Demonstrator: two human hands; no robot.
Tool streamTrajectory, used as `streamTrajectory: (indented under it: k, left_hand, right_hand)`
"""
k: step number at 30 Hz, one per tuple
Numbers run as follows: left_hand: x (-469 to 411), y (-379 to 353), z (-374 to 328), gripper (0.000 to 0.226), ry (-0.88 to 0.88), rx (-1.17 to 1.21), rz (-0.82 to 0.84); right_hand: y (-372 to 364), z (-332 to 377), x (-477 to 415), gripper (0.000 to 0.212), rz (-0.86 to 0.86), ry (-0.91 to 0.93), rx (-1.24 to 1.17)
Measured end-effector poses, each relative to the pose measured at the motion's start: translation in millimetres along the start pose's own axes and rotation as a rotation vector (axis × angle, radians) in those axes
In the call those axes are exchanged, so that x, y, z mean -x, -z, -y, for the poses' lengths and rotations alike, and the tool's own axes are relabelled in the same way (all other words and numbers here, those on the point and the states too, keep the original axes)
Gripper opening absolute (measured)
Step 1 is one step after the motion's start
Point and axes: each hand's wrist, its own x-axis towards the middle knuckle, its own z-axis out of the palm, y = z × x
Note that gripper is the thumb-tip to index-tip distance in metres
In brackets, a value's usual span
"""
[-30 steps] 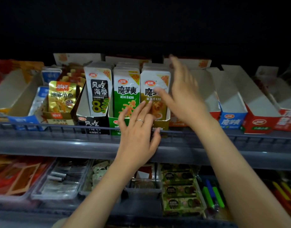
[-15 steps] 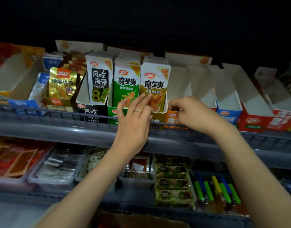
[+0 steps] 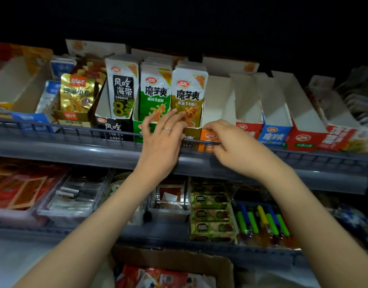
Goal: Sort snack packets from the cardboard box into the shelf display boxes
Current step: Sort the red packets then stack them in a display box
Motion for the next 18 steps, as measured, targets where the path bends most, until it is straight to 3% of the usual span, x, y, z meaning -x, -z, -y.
streamTrajectory:
  k: [4, 6, 8, 12, 16, 18]
  left_hand:
    - [14.6, 17.5, -5.9, 0.047, -0.022, -0.031, 0.077]
    - [27.1, 33.2, -11.1, 0.046, -0.085, -0.013, 0.12]
    - [42.5, 50.4, -16.0, 0.037, -0.202, 0.047, 0.204]
    - [98.7, 65.3, -17.8, 0.029, -0.387, 0.194, 0.523]
    - [184.6, 77.3, -9.4, 0.039, -0.242, 0.218, 0.888]
    - [224.3, 86.8, -1.7, 0.046, -0.143, 0.243, 0.999]
  right_hand:
    - [-12.9, 5.6, 33.7, 0.066, -0.416, -0.018, -0.163]
    - [-21.9, 4.2, 48.1, 0.059, -0.575, -0.005, -0.241]
    - [-33.4, 4.6, 57.9, 0.045, -0.623, 0.034, -0.336]
    - [-73.7, 12.3, 76.1, 0.02, -0.492, 0.09, -0.362]
    - [-136.8, 25.7, 107.6, 0.024, -0.242, 0.037, -0.437]
    - [-173.9, 30.5, 129.0, 0.029, -0.016, 0.016, -0.425]
